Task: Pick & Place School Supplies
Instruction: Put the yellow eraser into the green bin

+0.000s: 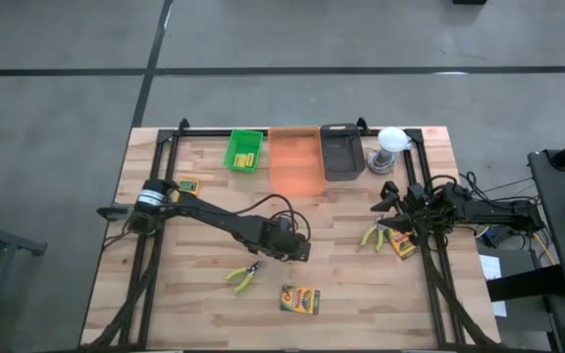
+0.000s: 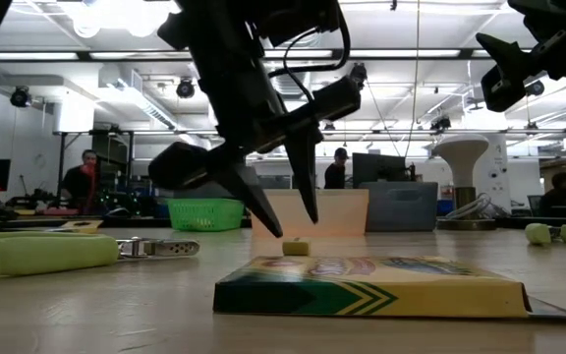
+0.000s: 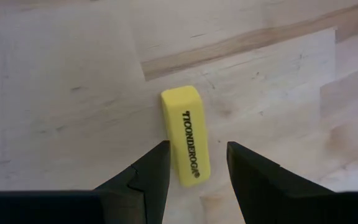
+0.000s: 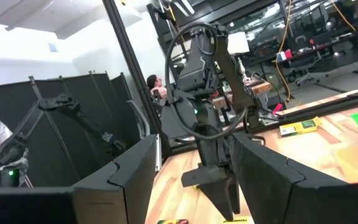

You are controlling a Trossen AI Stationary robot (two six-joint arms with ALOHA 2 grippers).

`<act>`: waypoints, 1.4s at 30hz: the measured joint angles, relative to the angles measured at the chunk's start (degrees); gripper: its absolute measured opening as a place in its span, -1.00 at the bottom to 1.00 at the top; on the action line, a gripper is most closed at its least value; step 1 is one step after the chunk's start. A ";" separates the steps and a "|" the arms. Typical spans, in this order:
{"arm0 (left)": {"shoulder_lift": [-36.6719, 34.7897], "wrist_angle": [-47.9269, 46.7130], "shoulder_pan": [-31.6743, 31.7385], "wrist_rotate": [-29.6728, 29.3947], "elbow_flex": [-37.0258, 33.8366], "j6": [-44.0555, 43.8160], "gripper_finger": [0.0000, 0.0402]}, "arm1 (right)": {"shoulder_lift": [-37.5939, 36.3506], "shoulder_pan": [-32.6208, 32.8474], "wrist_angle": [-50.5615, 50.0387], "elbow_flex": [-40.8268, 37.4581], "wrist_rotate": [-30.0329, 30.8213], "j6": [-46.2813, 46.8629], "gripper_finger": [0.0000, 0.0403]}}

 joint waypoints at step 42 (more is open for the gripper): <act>1.84 0.96 0.24 1.47 0.00 -0.07 -0.60 | 0.00 0.00 0.02 -0.01 0.01 0.00 0.00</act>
